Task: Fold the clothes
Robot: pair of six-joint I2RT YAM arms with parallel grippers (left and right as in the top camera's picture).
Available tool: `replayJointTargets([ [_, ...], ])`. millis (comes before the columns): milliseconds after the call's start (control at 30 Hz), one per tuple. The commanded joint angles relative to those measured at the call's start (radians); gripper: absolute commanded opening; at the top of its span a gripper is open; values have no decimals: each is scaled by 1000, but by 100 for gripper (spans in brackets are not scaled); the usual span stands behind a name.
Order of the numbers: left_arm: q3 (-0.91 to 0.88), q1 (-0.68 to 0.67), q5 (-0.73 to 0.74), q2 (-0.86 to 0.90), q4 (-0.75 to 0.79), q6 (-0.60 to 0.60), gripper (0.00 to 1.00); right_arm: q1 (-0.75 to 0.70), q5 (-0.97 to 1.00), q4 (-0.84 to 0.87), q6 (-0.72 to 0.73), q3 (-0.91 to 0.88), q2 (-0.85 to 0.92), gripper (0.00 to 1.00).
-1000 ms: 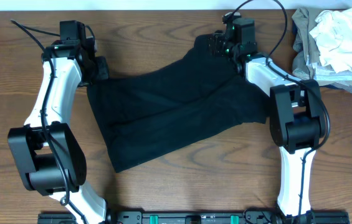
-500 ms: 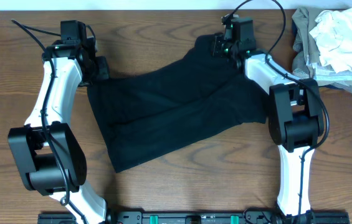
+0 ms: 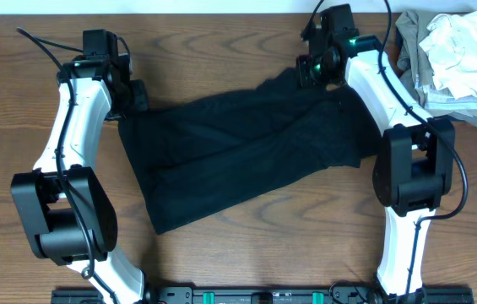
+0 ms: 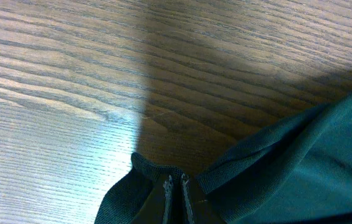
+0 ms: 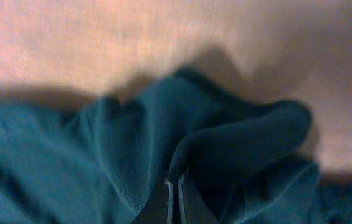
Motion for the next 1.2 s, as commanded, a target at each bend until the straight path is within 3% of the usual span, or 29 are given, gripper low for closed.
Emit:
replayJointTargets([
  [0,0,0,-11,-4,-4,-8,6,33,-64,-59,-111,9,-11,1],
  [133,0,0,-11,-4,-3,-8,6,91,-60,-134,-188,-13,-11,2],
  [167,0,0,-11,-4,-3,-8,6,103,-60,-149,-206,-17,-11,8],
  [233,0,0,-11,-4,-3,-8,6,125,-60,-181,-256,-20,-11,40],
  [267,0,0,-11,-4,-3,-8,6,132,-56,-191,-275,-20,-11,47],
  [400,0,0,-11,-4,-3,-8,6,126,-42,-193,-274,2,-19,58],
  [733,0,0,-11,-4,-2,-8,6,40,71,-109,-304,91,-22,65],
  [900,0,0,-11,-4,-2,-7,6,1,69,-43,-319,90,8,67],
  [1167,0,0,-11,-4,-2,-7,6,-23,-27,-73,-333,90,91,69],
])
